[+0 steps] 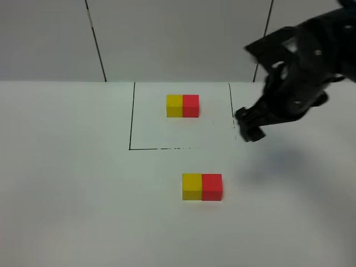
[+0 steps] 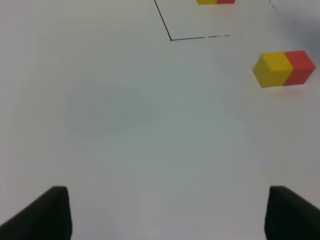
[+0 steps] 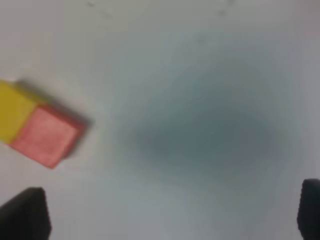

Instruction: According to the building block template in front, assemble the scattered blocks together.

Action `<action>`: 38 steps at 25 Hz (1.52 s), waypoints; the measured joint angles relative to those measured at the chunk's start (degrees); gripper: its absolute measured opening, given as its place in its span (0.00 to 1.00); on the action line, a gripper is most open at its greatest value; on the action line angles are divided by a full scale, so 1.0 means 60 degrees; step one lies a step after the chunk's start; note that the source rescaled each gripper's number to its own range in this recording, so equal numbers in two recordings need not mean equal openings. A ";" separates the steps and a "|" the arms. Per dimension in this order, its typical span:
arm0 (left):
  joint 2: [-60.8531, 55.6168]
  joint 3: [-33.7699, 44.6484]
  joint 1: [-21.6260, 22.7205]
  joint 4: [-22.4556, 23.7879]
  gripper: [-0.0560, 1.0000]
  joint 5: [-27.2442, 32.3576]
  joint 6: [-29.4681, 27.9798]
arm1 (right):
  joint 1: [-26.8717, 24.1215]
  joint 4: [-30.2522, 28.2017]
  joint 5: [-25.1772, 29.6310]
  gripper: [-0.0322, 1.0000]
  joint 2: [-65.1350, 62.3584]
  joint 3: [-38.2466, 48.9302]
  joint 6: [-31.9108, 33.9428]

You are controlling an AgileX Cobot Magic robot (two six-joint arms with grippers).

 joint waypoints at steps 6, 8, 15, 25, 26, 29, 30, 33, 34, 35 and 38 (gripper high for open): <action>0.0000 0.0000 0.0000 0.0000 0.68 0.0000 0.0000 | -0.1933 -0.0116 -0.1064 1.00 -0.3716 0.3968 0.1330; 0.0000 0.0000 0.0000 0.0000 0.68 0.0000 0.0000 | -0.2461 -0.0131 -0.1082 1.00 -0.5114 0.5140 0.1829; 0.0000 0.0000 0.0000 0.0000 0.68 0.0000 0.0000 | -0.3448 -0.0516 -0.0112 1.00 -1.0261 0.8044 0.2673; 0.0000 0.0000 0.0000 0.0000 0.68 0.0000 0.0000 | -0.3478 -0.1183 0.0895 1.00 -1.4595 0.9121 0.4596; 0.0000 0.0000 0.0000 0.0000 0.68 0.0000 0.0000 | -0.3478 -0.1206 0.0903 1.00 -1.4802 0.9128 0.4595; 0.0000 0.0000 0.0000 0.0000 0.68 0.0000 0.0000 | -0.3478 -0.1228 0.0934 1.00 -1.5530 0.9151 0.4557; 0.0000 0.0000 0.0000 0.0000 0.68 0.0000 0.0000 | -0.3478 -0.1228 0.0939 1.00 -1.5739 0.9188 0.4557; 0.0000 0.0000 0.0000 0.0000 0.68 0.0000 0.0000 | -0.3478 -0.1218 0.0857 1.00 -1.6453 0.9402 0.4557; 0.0000 0.0000 0.0000 0.0000 0.68 0.0000 0.0000 | -0.3478 -0.1206 0.0857 1.00 -1.6602 0.9424 0.4554; 0.0000 0.0000 0.0000 0.0000 0.68 0.0000 0.0000 | -0.3478 -0.1206 0.0847 1.00 -1.6653 0.9424 0.4554; 0.0000 0.0000 0.0000 0.0000 0.68 0.0000 0.0000 | -0.3478 -0.1198 0.0798 1.00 -1.6687 0.9424 0.4546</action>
